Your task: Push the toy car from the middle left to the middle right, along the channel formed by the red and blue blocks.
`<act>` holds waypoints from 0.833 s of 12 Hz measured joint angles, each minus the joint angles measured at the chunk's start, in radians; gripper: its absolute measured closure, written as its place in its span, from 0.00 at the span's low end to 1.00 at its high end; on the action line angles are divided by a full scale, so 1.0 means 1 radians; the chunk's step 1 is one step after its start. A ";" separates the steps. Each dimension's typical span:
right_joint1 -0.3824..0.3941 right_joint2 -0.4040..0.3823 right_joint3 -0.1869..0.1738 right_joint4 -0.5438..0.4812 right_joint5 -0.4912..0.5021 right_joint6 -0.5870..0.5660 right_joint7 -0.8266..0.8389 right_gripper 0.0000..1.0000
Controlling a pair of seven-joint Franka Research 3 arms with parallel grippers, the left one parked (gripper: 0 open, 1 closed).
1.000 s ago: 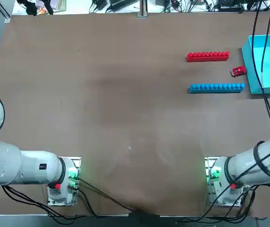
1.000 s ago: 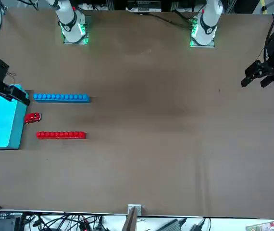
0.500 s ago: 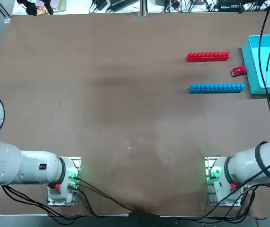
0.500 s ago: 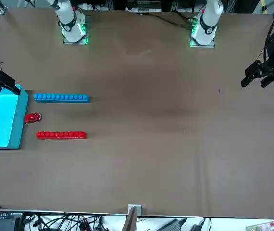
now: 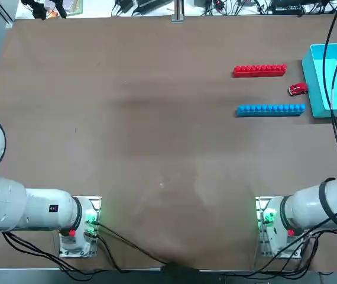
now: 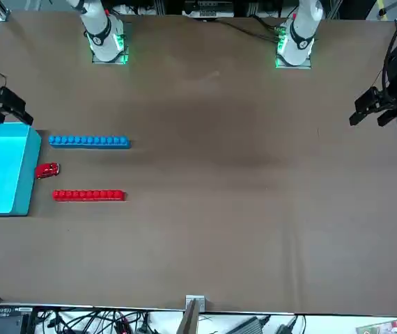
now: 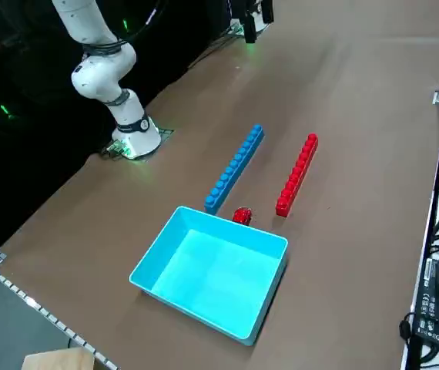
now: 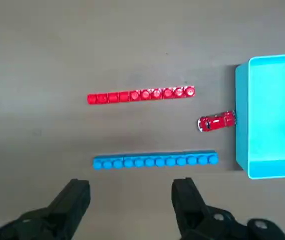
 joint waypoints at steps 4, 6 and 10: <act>0.009 -0.051 0.001 -0.056 -0.027 -0.028 -0.006 0.00; 0.015 -0.082 0.001 -0.096 -0.050 -0.028 -0.009 0.00; 0.021 -0.145 0.002 -0.159 -0.057 -0.028 -0.009 0.00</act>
